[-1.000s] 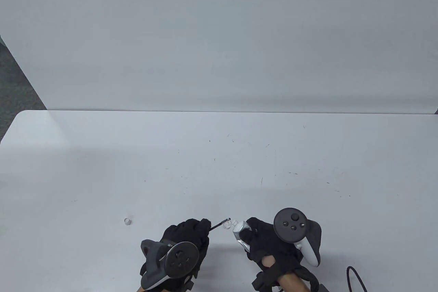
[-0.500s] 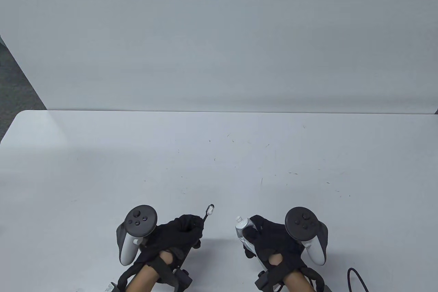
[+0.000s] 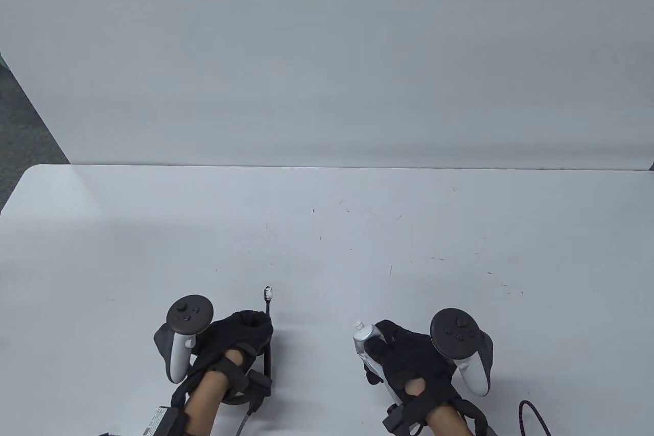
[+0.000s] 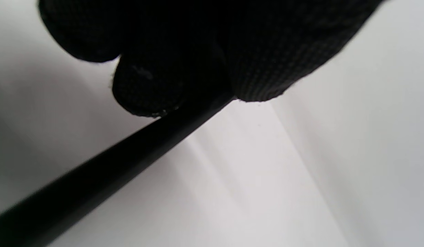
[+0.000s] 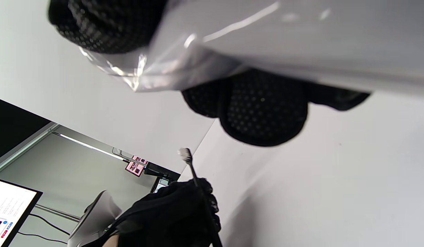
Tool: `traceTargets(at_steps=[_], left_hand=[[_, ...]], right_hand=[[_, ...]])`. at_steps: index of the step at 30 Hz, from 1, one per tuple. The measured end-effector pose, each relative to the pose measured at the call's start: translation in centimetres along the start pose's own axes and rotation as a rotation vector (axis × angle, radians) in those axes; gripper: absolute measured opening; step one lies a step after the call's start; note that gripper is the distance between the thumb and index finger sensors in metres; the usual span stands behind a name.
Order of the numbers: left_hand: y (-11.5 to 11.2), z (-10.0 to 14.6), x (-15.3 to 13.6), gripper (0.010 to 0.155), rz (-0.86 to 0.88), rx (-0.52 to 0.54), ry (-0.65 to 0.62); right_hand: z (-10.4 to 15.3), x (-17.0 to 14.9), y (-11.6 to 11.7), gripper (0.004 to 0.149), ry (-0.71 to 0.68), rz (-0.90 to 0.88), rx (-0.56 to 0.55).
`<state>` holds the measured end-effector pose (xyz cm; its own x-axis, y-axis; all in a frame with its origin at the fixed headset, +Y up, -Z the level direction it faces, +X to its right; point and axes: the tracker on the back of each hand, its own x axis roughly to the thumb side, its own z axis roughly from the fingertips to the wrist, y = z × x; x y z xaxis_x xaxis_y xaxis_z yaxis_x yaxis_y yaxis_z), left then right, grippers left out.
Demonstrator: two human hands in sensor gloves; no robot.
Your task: Squeeze toothpaste onto toothbrush
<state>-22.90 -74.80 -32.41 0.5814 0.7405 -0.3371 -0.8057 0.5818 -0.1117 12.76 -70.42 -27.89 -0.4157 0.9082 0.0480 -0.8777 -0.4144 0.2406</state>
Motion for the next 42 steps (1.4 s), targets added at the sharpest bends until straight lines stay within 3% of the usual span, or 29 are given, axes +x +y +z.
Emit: traceTargets(at_steps=[6,14,24,32,35,39,42], left_hand=[[-2.0,-1.3,0.9,0.044,-0.290,0.088,0.051],[-3.7,-0.4,2.3,0.043,-0.569,0.273,-0.004],[-4.9,0.0,3.5,0.042,-0.762,0.339,-0.017],[-4.3,-0.5,3.1,0.039,-0.919,0.400,0.036],[-3.4,-0.6,2.7,0.039,-0.848,0.387,0.057],[-2.2,-0.8,2.1,0.043,-0.876,0.412,0.092],[-1.4,-1.0,1.0,0.045,-0.743,0.361,0.114]], right_hand=[[0.0,-0.1,-0.4,0.052,-0.007,-0.013,-0.007],[0.1,-0.1,-0.4,0.052,-0.006,-0.011,-0.004],[0.2,0.0,-0.3,0.053,-0.016,-0.015,-0.002],[0.2,0.1,-0.2,0.053,-0.026,-0.011,0.004],[0.2,0.1,-0.2,0.053,-0.029,-0.011,0.004],[0.2,0.1,-0.2,0.052,-0.031,-0.007,0.003],[0.2,0.1,-0.2,0.053,-0.032,-0.008,0.005]])
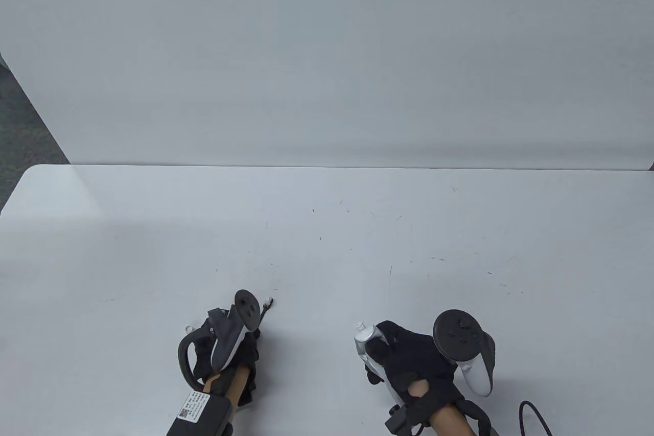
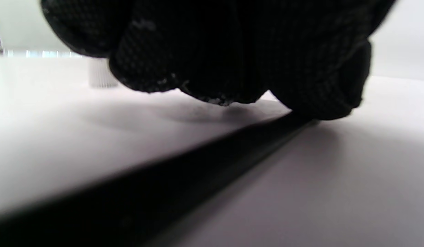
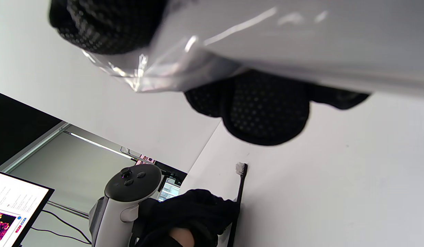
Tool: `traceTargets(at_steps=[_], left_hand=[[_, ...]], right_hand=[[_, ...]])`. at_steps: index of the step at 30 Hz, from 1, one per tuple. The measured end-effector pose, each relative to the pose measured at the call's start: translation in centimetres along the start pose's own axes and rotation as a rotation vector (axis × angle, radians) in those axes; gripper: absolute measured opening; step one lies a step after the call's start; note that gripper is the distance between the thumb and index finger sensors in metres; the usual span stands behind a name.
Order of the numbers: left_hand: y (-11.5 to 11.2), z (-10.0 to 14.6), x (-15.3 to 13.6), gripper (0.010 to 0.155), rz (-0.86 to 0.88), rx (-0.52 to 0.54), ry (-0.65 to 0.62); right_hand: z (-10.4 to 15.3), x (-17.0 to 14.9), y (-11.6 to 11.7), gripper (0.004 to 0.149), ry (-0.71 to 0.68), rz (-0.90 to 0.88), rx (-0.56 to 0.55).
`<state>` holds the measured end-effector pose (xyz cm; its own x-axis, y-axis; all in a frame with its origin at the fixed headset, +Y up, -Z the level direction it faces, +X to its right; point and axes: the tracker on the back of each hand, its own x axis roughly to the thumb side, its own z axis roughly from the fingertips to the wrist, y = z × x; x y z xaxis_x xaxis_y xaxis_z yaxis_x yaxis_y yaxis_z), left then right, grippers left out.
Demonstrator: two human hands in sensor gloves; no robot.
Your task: Squeeze toothpaste onto toothbrush
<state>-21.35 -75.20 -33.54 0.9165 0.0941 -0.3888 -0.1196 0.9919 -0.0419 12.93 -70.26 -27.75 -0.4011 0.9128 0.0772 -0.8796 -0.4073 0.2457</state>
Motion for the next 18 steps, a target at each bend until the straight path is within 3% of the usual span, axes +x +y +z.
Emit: traceTargets(at_steps=[7,12,18], left_hand=[[0.1,-0.7,-1.9,0.042,0.150,-0.084,0.038],[0.5,-0.7,-2.7,0.042,0.212,-0.079,0.049],[5.6,-0.4,-4.4,0.045,0.327,0.079,0.036]], right_hand=[[0.0,0.0,0.0,0.053,0.001,0.003,0.001],[0.0,0.1,0.0,0.051,0.002,0.007,0.002],[0.1,0.2,-0.3,0.053,-0.004,0.003,-0.002]])
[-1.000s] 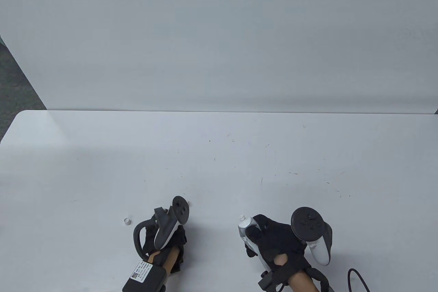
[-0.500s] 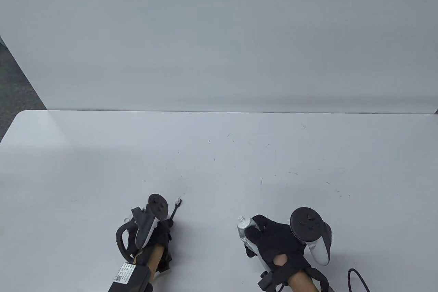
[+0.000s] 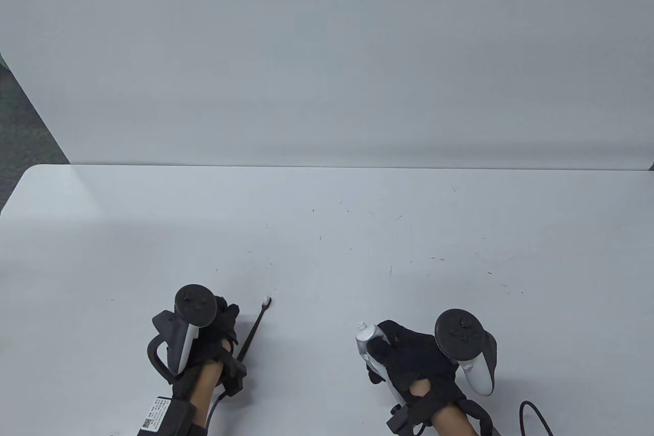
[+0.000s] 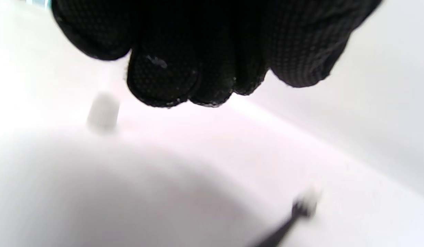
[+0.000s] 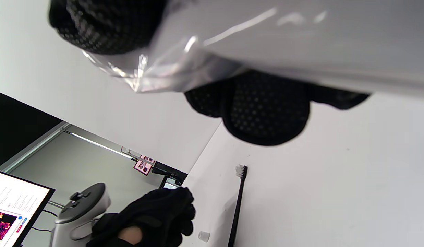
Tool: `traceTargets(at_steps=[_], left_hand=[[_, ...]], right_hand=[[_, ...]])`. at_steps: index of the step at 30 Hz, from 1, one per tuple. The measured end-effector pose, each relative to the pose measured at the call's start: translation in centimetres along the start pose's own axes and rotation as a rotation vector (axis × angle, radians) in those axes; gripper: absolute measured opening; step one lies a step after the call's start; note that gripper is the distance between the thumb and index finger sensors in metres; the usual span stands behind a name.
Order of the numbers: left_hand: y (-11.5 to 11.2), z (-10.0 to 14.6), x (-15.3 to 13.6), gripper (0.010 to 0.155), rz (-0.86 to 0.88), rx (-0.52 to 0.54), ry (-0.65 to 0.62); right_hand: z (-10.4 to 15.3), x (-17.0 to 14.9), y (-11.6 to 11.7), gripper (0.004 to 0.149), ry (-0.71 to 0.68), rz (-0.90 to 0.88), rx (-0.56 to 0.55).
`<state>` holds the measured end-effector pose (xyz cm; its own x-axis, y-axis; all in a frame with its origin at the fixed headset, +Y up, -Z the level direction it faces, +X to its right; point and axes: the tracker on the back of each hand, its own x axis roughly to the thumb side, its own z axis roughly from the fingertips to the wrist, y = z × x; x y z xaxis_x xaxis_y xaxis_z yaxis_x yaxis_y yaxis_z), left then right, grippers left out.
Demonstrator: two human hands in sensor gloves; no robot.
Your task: Squeeze toothpaste onto toothbrush
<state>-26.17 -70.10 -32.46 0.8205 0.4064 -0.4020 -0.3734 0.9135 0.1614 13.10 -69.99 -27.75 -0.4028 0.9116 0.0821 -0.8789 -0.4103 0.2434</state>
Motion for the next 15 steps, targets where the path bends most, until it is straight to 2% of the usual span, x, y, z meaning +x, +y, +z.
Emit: traceTargets(at_steps=[4,7,9,11,13,15], left_hand=[[4.0,-1.4,0.7,0.046,-0.143,0.112,-0.044],[5.1,-3.4,1.4,0.047,-0.244,0.089,-0.077],[4.7,-4.8,1.5,0.048,-0.294,0.048,-0.096],[3.4,-6.1,1.2,0.049,-0.303,-0.092,-0.116],[1.8,-6.4,0.8,0.050,-0.334,-0.189,-0.103],[0.3,-6.5,0.4,0.050,-0.448,-0.257,-0.090]], right_hand=[[-0.1,0.2,0.1,0.051,-0.011,0.012,0.004],[-0.1,0.4,0.2,0.051,-0.019,0.031,0.011],[-0.1,0.4,0.3,0.051,-0.022,0.044,0.014],[0.0,0.5,0.3,0.051,-0.024,0.058,0.018],[0.0,0.6,0.3,0.051,-0.030,0.069,0.020],[0.0,0.7,0.4,0.051,-0.033,0.074,0.024]])
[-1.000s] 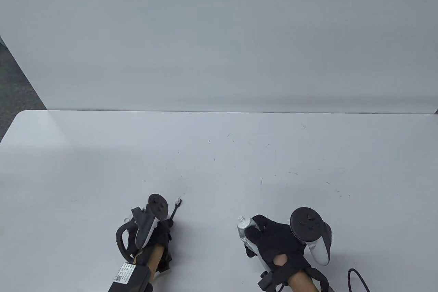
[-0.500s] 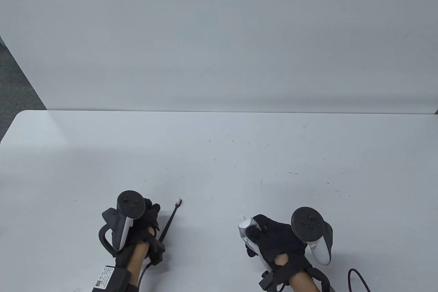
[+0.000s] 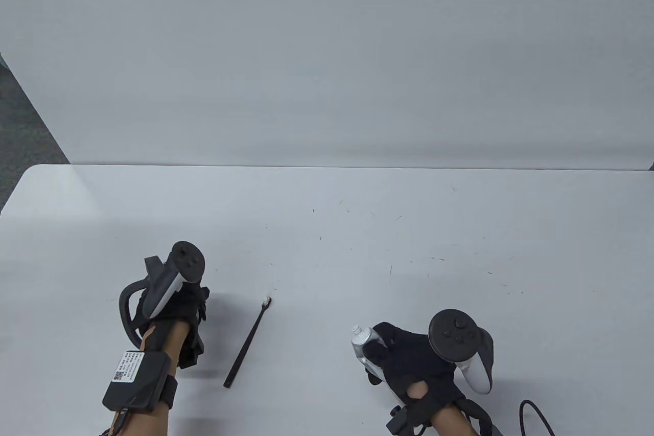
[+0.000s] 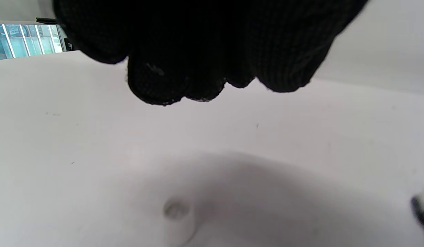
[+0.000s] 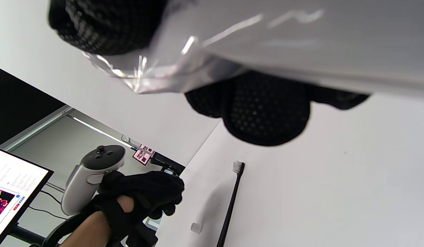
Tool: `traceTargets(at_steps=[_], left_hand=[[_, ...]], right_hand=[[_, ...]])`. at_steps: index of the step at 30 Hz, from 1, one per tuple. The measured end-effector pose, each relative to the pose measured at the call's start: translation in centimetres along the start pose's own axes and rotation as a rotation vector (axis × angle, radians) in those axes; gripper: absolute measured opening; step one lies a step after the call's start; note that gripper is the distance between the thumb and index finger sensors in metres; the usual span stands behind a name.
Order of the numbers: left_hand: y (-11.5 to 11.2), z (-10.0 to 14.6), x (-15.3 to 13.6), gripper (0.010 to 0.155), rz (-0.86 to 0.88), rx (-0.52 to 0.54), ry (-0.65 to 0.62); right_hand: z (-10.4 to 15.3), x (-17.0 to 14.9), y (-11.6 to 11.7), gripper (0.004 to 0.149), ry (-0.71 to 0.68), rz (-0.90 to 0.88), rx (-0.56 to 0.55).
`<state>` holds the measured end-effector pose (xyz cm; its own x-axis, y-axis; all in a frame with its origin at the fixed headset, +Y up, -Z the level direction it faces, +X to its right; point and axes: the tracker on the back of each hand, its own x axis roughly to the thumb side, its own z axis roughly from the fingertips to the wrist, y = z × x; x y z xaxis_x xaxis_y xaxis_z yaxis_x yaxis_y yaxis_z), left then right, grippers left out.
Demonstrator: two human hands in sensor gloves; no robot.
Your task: Squeeze toothpaste onto toothbrush
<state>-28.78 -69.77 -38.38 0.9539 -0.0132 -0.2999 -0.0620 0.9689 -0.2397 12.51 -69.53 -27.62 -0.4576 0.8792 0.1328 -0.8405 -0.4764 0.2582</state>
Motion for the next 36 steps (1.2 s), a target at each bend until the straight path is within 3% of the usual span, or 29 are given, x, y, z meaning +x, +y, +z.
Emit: traceTargets(at_steps=[3,7,12,16,22,26,31,36], left_hand=[[-1.9,-0.2,-0.1,0.055,-0.123,-0.082,0.009],[-3.7,-0.1,-0.5,0.057,-0.109,-0.141,-0.001],[-4.3,0.2,-0.6,0.047,-0.112,-0.082,-0.023],[-3.4,1.1,-0.7,0.046,-0.063,-0.001,-0.053],[1.0,5.2,0.0,0.046,0.253,0.176,-0.363],[3.5,9.6,1.3,0.046,0.627,0.240,-0.592],[3.2,14.1,4.2,0.045,0.767,0.242,-0.817],[1.0,15.9,6.5,0.045,0.845,0.147,-0.930]], right_hand=[[0.0,0.1,0.1,0.051,-0.001,0.011,0.007],[-0.1,0.1,0.4,0.051,0.001,0.026,0.015],[-0.1,0.1,0.6,0.051,0.001,0.032,0.018],[-0.1,0.2,0.7,0.051,0.002,0.039,0.021],[-0.1,0.3,0.8,0.051,-0.001,0.038,0.027],[0.1,0.7,1.3,0.051,-0.026,0.057,0.036],[0.3,1.4,2.2,0.051,-0.052,0.126,0.045],[0.6,2.0,3.0,0.051,-0.083,0.157,0.064]])
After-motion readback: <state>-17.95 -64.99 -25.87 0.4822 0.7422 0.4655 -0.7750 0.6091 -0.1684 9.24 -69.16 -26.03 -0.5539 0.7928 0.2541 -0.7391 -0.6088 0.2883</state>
